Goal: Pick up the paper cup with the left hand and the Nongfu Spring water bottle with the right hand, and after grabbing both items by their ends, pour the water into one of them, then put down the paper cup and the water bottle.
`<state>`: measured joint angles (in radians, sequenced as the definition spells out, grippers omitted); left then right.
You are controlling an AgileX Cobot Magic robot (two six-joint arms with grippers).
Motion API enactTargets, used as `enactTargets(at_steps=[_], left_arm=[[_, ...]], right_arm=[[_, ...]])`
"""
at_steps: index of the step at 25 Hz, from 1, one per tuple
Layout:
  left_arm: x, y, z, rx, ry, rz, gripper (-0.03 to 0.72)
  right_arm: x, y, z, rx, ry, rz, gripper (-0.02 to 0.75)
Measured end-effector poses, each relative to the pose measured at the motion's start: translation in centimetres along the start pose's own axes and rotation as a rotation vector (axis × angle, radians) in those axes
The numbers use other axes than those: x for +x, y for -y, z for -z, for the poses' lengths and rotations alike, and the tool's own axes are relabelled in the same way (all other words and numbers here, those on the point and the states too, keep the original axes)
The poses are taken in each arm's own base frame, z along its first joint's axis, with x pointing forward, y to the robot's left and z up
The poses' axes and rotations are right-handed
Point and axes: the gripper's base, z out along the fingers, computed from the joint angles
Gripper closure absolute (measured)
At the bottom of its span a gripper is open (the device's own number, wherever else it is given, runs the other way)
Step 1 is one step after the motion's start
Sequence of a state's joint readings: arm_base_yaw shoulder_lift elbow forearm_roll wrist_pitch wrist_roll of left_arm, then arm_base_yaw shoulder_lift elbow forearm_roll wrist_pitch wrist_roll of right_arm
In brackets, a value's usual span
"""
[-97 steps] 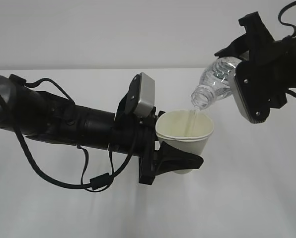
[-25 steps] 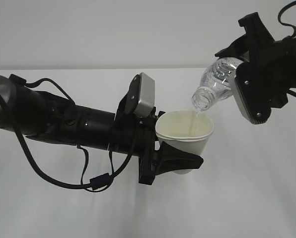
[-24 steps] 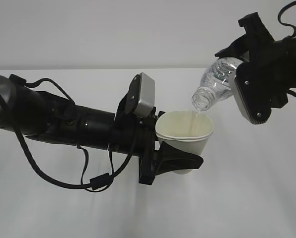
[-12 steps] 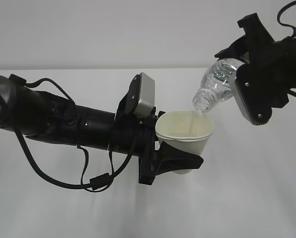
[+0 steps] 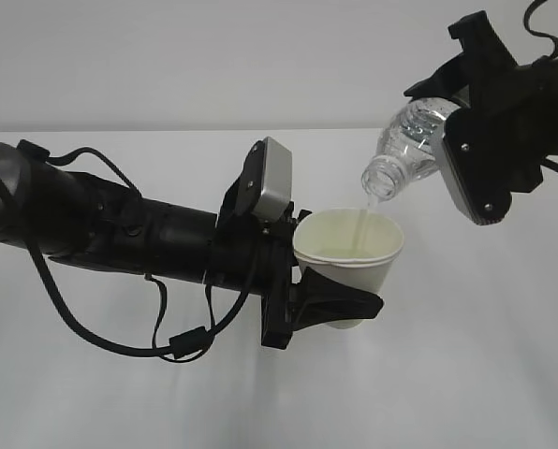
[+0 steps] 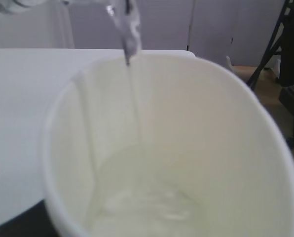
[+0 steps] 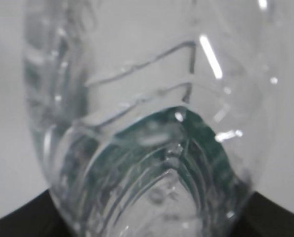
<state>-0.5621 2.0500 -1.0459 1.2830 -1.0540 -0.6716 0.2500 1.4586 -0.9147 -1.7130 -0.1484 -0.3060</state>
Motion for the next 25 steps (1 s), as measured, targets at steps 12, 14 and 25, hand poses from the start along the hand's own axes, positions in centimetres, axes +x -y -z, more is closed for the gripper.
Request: enactTargets(at_steps=[12,14,25], left_arm=[[0.0,0.0,0.0,0.0,0.0,0.0,0.273],[0.0,0.0,0.0,0.0,0.0,0.0,0.274],[0.01,0.01,0.0,0.001,-0.001,-0.001,0.274]], right_arm=[[-0.28,0.52,-0.01,0.015,0.012,0.007,0.29],[-0.32,0.61,-0.01,0.018,0.013,0.009,0.29],[-0.58,0.73,-0.04,0.021,0.022,0.013,0.29]])
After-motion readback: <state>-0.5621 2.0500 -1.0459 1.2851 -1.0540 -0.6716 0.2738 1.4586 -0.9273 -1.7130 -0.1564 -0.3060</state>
